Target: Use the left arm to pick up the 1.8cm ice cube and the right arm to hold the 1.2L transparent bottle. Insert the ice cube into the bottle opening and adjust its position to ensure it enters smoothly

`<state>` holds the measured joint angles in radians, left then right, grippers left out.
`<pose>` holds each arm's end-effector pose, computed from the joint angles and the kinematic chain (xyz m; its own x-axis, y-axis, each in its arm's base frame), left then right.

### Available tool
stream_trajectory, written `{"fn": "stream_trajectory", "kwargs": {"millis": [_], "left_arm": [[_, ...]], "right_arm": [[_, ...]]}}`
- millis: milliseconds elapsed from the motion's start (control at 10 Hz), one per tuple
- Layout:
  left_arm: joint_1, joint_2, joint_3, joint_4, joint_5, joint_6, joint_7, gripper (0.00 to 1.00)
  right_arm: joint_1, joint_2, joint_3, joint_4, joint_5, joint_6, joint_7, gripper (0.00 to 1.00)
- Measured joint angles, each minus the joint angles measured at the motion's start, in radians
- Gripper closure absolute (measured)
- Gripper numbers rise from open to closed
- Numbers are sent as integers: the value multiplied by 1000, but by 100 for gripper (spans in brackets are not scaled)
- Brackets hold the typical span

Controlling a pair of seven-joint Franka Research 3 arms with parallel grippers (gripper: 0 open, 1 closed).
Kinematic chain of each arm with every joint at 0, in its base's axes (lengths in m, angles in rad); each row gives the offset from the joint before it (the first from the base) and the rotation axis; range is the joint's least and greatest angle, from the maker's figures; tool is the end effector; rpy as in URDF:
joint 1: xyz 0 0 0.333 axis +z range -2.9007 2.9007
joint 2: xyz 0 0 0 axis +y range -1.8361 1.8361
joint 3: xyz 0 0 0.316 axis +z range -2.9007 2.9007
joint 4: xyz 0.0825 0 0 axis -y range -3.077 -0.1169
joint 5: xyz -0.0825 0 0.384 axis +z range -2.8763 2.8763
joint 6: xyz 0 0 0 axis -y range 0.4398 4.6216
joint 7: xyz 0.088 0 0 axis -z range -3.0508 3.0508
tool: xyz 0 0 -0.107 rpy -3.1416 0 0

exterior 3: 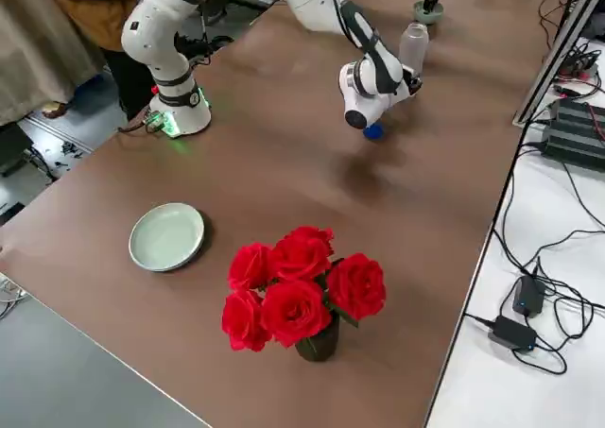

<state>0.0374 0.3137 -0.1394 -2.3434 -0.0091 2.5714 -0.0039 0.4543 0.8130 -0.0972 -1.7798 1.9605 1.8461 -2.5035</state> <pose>0.5039 -0.0540 0.1942 0.9927 -0.0868 -0.0832 -0.0832 -0.9954 0.0468 0.5728 0.2967 0.1212 0.1081 0.0933 0.9898 0.9904 -0.0961 -0.0991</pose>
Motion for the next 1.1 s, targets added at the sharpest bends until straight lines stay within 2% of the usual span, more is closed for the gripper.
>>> {"fn": "stream_trajectory", "kwargs": {"millis": [200,1100], "left_arm": [[0,-8,0,2,0,1,0,60],[2,-135,1,4,0,-46,-6,60]], "right_arm": [[0,4,1,1,0,-5,-6,0],[11,10,6,2,2,-18,-19,0]]}}
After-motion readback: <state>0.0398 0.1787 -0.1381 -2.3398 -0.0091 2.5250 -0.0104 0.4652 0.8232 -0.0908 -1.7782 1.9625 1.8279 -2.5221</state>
